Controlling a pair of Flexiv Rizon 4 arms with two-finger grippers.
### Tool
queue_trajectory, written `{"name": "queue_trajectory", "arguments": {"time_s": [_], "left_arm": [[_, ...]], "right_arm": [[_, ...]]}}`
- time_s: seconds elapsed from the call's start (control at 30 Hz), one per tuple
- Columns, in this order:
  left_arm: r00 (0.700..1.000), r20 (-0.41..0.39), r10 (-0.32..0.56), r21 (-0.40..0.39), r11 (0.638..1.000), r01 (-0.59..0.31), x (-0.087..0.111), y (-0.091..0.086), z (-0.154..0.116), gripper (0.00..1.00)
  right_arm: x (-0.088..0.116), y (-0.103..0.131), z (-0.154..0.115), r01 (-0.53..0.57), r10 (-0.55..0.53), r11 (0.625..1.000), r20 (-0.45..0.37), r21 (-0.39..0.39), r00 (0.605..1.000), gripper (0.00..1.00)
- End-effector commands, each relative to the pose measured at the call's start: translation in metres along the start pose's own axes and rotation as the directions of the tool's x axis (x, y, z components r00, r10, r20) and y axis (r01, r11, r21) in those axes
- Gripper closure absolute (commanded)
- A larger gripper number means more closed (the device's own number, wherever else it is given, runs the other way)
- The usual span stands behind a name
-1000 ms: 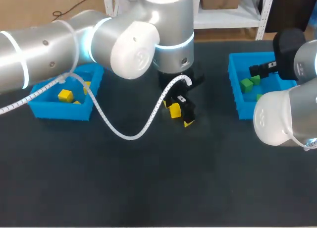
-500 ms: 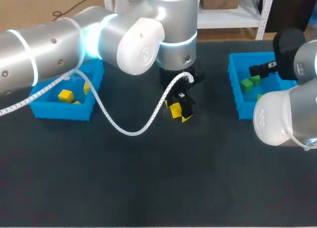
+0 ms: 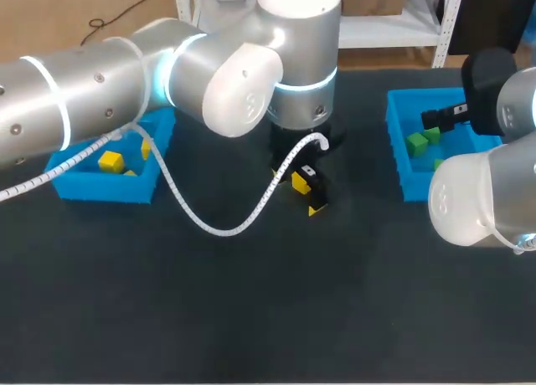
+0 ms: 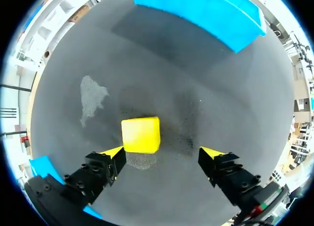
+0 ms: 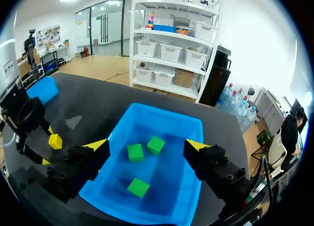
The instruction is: Put the green cubes in the right bin and the yellow cubes in the left bin.
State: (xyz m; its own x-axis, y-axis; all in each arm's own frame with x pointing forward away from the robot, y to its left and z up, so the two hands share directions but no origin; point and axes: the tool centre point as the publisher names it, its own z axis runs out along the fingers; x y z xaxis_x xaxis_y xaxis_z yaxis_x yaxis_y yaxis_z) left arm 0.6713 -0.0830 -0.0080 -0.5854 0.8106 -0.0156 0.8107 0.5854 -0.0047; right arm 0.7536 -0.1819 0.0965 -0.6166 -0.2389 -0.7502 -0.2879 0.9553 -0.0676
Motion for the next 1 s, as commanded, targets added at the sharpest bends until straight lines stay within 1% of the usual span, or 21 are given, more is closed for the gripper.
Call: {"name": "queue_trajectory", "arguments": {"time_s": [0.03,0.2,0.43,0.63,0.8,0.83,0.87,0.9,1.0], "left_arm": [[1.000,-0.003,0.000,0.000,1.000,0.000,-0.002,0.000,-0.001,0.00],[1.000,-0.001,-0.007,0.001,1.000,0.007,-0.004,0.000,0.001,0.00],[0.999,0.001,-0.053,-0.002,0.999,0.053,-0.010,0.003,0.005,0.00],[0.994,0.022,-0.106,-0.021,0.994,0.106,-0.019,0.012,0.005,0.00],[0.989,0.052,-0.141,-0.021,0.990,0.142,-0.028,0.016,0.001,0.00],[0.987,0.066,-0.148,-0.023,0.988,0.150,-0.030,0.017,0.000,0.20],[0.985,0.078,-0.155,-0.029,0.987,0.158,-0.031,0.018,0.000,0.91],[0.985,0.079,-0.151,-0.032,0.988,0.154,-0.031,0.018,-0.001,1.00],[0.988,0.071,-0.140,-0.029,0.989,0.143,-0.030,0.018,-0.001,1.00]], "right_arm": [[0.000,-0.001,-0.001,0.000,0.000,1.000,0.000,-0.002,1.000,0.00],[0.000,-0.001,-0.001,0.000,0.000,1.000,0.000,-0.002,1.000,0.00],[0.000,-0.001,-0.001,0.000,0.000,1.000,0.000,-0.002,1.000,0.00],[0.000,-0.001,-0.001,0.000,0.000,1.000,0.000,-0.002,1.000,0.00],[0.000,-0.001,-0.001,0.000,0.000,1.000,0.000,-0.002,1.000,0.00],[0.000,-0.001,-0.001,0.000,0.000,1.000,0.000,-0.002,1.000,0.00],[0.000,-0.001,-0.001,0.000,0.000,1.000,0.000,-0.002,1.000,0.00],[0.000,-0.001,-0.001,0.000,0.000,1.000,0.000,-0.002,1.000,0.00],[0.000,-0.001,-0.001,0.000,0.000,1.000,0.000,-0.002,1.000,0.00]]}}
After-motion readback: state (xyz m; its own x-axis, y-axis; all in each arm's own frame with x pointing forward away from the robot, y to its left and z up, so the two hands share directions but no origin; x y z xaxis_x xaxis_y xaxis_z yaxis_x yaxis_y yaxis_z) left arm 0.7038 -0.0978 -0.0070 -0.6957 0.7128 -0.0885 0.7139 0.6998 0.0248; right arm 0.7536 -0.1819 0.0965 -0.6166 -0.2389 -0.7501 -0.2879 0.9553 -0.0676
